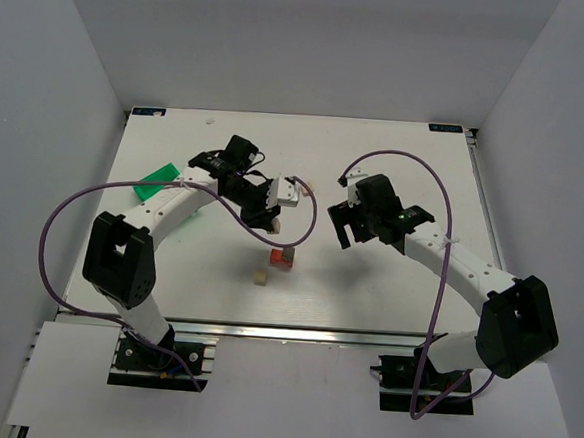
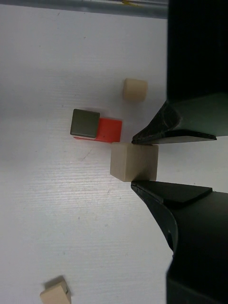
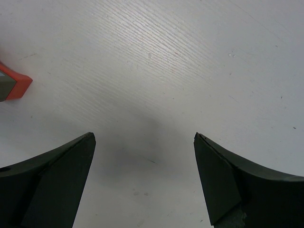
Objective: Build the wood block tower
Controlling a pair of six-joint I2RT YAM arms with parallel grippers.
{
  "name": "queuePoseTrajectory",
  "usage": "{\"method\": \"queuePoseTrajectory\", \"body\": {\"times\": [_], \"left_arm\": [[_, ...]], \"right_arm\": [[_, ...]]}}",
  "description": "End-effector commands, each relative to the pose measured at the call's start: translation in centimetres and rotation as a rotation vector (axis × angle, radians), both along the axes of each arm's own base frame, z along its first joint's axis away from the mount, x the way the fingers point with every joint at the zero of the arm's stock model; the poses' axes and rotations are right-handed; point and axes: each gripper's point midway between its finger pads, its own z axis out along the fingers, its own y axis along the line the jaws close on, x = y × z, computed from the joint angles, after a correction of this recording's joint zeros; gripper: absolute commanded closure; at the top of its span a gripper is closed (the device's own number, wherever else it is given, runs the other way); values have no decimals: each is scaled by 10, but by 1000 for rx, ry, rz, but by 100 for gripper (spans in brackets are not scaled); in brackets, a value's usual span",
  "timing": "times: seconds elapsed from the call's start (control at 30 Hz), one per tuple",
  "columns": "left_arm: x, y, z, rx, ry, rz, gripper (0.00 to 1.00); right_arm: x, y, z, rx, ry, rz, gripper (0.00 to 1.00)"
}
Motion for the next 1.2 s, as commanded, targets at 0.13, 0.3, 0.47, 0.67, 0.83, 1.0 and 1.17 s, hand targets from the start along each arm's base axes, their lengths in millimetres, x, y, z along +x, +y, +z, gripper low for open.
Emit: {"method": "queuePoseTrajectory", "body": {"times": [0.13,0.3,0.47,0.67,0.83,1.0,1.17], "left_arm": [[-16,-9,-15,16,44,-28,100],[-24,-12,-24,30,39,-22,100],[-28,-12,-33,62,53,-19,100],[-28,-10,-39,87,36,-12,100],[-27,-11,-44,101,37,-7,100],[-26,-14,-45,101,38,0,100],[-28,-15,-52,125,32,3,100]], "right_arm": [[10,1,21,18,-49,-22,11],[11,-1,20,5,-43,-33,11],[11,-2,23,4,-46,-39,11],[11,-4,22,-2,-48,-47,11],[9,-5,21,-6,-44,-47,11],[10,-6,22,-7,-48,-50,11],[10,-6,23,-4,-50,-53,11]]}}
